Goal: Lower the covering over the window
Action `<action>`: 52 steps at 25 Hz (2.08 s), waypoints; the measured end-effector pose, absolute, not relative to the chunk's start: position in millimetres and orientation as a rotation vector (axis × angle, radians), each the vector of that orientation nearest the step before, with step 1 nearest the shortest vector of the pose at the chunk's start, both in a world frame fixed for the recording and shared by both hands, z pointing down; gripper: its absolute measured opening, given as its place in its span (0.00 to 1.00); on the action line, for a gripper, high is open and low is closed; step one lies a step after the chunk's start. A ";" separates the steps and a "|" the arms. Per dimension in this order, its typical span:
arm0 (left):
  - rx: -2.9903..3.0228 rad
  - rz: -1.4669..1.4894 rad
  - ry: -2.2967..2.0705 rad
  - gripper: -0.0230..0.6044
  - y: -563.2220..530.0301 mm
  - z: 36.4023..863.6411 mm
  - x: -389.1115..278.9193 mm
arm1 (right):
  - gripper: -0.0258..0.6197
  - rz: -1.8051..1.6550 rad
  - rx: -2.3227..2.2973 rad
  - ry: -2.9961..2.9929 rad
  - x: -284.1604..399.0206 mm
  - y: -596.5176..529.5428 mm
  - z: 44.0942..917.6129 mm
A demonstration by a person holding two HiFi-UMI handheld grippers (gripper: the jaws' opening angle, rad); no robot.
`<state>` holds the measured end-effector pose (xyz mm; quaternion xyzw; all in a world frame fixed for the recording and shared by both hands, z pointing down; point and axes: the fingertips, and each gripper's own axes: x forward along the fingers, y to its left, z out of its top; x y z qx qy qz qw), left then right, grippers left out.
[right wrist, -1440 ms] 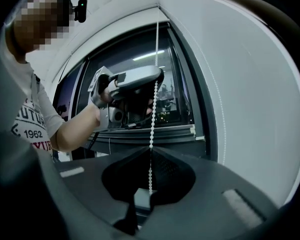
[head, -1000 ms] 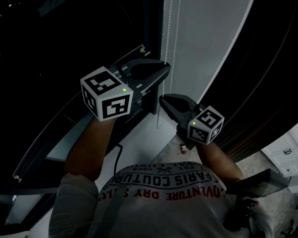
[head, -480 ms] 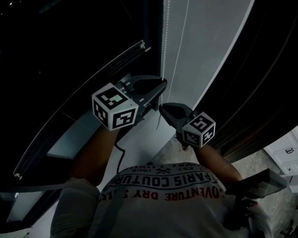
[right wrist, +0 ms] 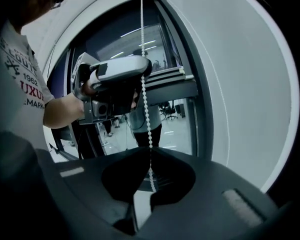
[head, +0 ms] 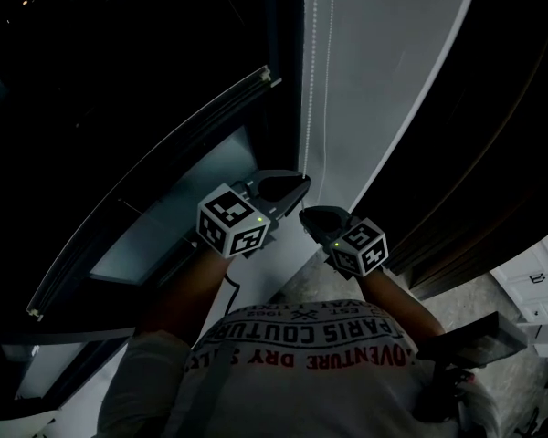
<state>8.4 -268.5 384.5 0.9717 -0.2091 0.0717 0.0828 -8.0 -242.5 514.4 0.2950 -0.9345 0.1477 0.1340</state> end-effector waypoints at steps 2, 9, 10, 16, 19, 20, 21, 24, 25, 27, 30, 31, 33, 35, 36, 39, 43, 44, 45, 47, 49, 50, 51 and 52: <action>2.887 0.213 -0.636 0.04 -267.5 394.4 6.9 | 0.06 0.437 0.857 -2.689 -6.1 -240.0 524.2; 2.873 0.230 -0.703 0.04 -274.3 414.5 -2.1 | 0.26 0.407 0.904 -2.702 18.3 -256.2 497.8; 2.876 0.238 -0.711 0.04 -275.6 415.5 -2.8 | 0.26 0.377 0.928 -2.730 22.4 -262.2 481.2; 2.894 0.252 -0.708 0.04 -258.0 405.2 0.2 | 0.26 0.077 0.919 -2.945 14.7 -265.5 334.3; 2.901 0.248 -0.706 0.04 -250.0 401.5 1.1 | 0.26 -0.002 0.862 -3.045 0.4 -260.3 272.4; 2.901 0.247 -0.705 0.04 -249.2 401.1 1.4 | 0.26 -0.029 0.852 -3.058 -3.7 -260.8 259.2; 2.902 0.247 -0.705 0.04 -248.6 401.1 1.7 | 0.26 -0.056 0.848 -3.063 -7.0 -262.1 249.4; 2.903 0.255 -0.699 0.04 -246.2 401.9 3.4 | 0.22 -0.091 0.854 -3.080 -12.6 -264.7 230.3; 2.904 0.257 -0.698 0.04 -245.5 402.0 3.9 | 0.20 -0.088 0.854 -3.089 -13.9 -264.5 226.3; 2.906 0.261 -0.700 0.04 -245.0 402.0 4.4 | 0.16 -0.083 0.850 -3.100 -16.9 -264.1 222.4; 2.904 0.261 -0.704 0.04 -245.0 402.0 4.4 | 0.13 -0.070 0.856 -3.099 -19.8 -265.6 224.4; 2.905 0.261 -0.705 0.04 -245.0 401.9 4.4 | 0.11 -0.060 0.862 -3.100 -19.5 -266.6 225.1; 2.908 0.265 -0.708 0.04 -245.3 401.7 4.3 | 0.07 -0.037 0.874 -3.110 -17.8 -268.3 225.8; 2.908 0.265 -0.714 0.04 -246.3 402.0 3.6 | 0.06 -0.020 0.884 -3.123 -15.9 -268.8 226.2; 2.907 0.264 -0.718 0.04 -246.9 402.2 3.1 | 0.06 -0.017 0.892 -3.128 -14.8 -268.9 226.4; 2.905 0.259 -0.719 0.04 -247.6 402.7 3.7 | 0.06 -0.011 0.911 -3.143 -10.8 -268.3 227.1; 2.906 0.293 -0.697 0.04 -243.5 410.3 9.1 | 0.05 -0.005 0.905 -3.140 -8.1 -266.4 234.7; 2.901 0.294 -0.697 0.04 -243.1 413.2 9.6 | 0.05 0.005 0.909 -3.144 -6.6 -266.2 237.5; 2.893 0.297 -0.698 0.04 -243.3 416.7 9.7 | 0.05 0.018 0.913 -3.146 -4.9 -266.4 240.8; 2.878 0.328 -0.696 0.04 -244.6 427.9 10.1 | 0.05 0.037 0.912 -3.131 -3.5 -268.0 251.5; 2.859 0.355 -0.695 0.04 -245.5 442.2 10.1 | 0.05 0.059 0.905 -3.108 -4.3 -269.4 265.9; 2.847 0.359 -0.697 0.04 -246.0 449.1 9.7 | 0.05 0.075 0.902 -3.102 -4.6 -269.8 272.9; 2.836 0.361 -0.701 0.04 -246.6 455.5 9.2 | 0.05 0.091 0.901 -3.099 -4.6 -270.1 279.4; 2.828 0.367 -0.706 0.04 -247.2 461.4 8.6 | 0.05 0.104 0.902 -3.096 -4.4 -270.4 285.3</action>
